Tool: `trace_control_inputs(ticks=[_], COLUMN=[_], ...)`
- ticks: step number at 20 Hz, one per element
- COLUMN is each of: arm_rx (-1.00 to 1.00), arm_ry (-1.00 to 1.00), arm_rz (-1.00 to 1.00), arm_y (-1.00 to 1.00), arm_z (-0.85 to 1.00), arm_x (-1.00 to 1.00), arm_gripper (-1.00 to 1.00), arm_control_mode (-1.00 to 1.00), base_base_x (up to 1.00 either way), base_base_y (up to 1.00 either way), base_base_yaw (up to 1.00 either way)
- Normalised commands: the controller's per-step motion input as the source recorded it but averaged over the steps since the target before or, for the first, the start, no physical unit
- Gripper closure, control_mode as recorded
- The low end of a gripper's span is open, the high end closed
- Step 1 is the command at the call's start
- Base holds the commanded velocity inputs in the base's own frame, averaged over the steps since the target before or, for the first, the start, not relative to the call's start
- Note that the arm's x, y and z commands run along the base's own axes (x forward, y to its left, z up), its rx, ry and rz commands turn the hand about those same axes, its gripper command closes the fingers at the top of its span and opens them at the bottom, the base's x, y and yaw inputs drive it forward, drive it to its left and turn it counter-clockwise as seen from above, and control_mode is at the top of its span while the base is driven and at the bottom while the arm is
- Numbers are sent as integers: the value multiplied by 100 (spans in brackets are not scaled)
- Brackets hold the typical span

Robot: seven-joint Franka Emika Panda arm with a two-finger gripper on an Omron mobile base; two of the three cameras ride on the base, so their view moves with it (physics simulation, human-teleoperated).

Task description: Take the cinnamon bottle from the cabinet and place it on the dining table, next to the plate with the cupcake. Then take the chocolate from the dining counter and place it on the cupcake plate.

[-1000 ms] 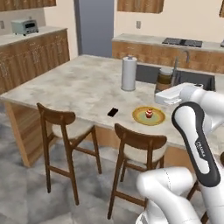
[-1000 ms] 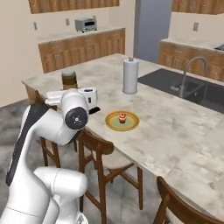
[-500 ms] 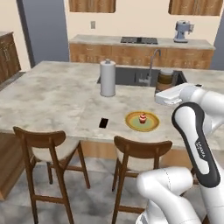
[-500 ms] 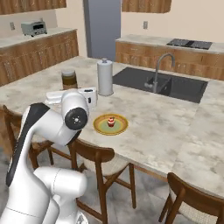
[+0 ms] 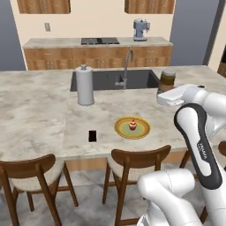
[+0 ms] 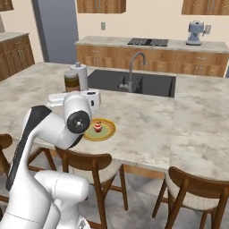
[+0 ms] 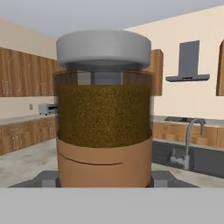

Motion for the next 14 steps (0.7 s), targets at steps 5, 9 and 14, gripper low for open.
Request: trace_control_inputs(ticks=[5,9,14], arm_rx=[0,0,0], arm_ry=[0,0,0], arm_rz=[0,0,0], arm_y=[0,0,0], arm_z=[0,0,0], arm_x=[0,0,0], arm_gripper=[100,100,100], arm_control_mode=[100,100,100], base_base_x=[60,31,0], base_base_y=[24,20,0], base_base_yaw=[-4,1,0])
